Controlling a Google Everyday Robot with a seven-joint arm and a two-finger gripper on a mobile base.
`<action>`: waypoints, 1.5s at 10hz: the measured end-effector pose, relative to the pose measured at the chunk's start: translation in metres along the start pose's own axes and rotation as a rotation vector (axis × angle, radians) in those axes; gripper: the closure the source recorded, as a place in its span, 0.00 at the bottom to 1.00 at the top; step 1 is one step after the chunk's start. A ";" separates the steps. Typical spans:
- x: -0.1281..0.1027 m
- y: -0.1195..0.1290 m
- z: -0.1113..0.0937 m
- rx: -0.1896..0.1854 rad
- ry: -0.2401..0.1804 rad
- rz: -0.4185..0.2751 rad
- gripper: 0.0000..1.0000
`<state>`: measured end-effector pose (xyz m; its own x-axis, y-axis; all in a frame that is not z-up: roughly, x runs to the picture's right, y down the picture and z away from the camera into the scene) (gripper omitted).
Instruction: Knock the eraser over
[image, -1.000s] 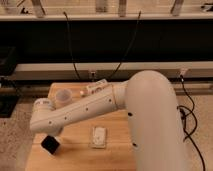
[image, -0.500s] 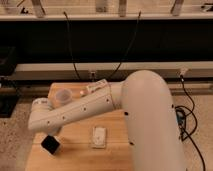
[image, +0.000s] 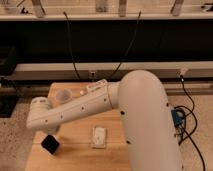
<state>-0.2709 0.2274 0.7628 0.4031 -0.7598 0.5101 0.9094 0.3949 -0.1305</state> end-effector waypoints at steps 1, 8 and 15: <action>-0.001 -0.004 0.001 0.001 -0.002 -0.007 0.98; -0.002 -0.020 0.004 -0.005 -0.009 -0.050 0.98; 0.004 -0.026 0.005 -0.009 -0.017 -0.073 0.98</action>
<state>-0.2932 0.2167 0.7727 0.3341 -0.7774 0.5330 0.9372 0.3341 -0.1001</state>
